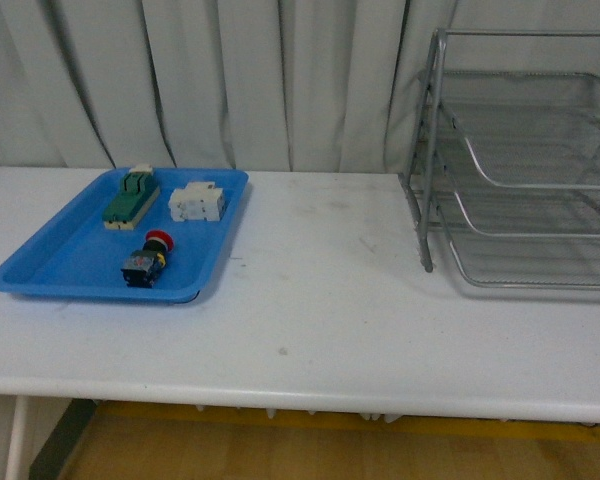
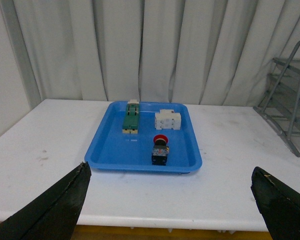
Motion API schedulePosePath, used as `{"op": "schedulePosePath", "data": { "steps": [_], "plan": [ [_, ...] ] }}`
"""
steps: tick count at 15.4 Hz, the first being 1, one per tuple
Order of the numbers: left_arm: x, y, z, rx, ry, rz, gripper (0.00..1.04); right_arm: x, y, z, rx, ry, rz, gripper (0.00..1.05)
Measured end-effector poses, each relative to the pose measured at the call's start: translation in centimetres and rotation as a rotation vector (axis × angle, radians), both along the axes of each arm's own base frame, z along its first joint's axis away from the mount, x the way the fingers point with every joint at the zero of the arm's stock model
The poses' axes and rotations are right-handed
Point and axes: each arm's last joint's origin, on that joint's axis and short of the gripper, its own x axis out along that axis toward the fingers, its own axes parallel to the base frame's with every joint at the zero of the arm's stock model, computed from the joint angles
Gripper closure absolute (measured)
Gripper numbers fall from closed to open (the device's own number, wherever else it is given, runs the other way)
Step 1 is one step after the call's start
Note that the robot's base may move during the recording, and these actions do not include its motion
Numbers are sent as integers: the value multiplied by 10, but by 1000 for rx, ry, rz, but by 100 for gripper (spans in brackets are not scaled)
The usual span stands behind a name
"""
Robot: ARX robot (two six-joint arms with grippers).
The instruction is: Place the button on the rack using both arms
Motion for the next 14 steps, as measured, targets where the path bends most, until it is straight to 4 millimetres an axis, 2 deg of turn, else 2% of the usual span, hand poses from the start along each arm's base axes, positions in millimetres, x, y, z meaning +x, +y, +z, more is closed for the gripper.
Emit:
{"op": "schedulePosePath", "data": {
  "steps": [14],
  "plan": [
    [0,0,0,0,0,0,7,0,0,0,0,0,0,6]
  ]
}}
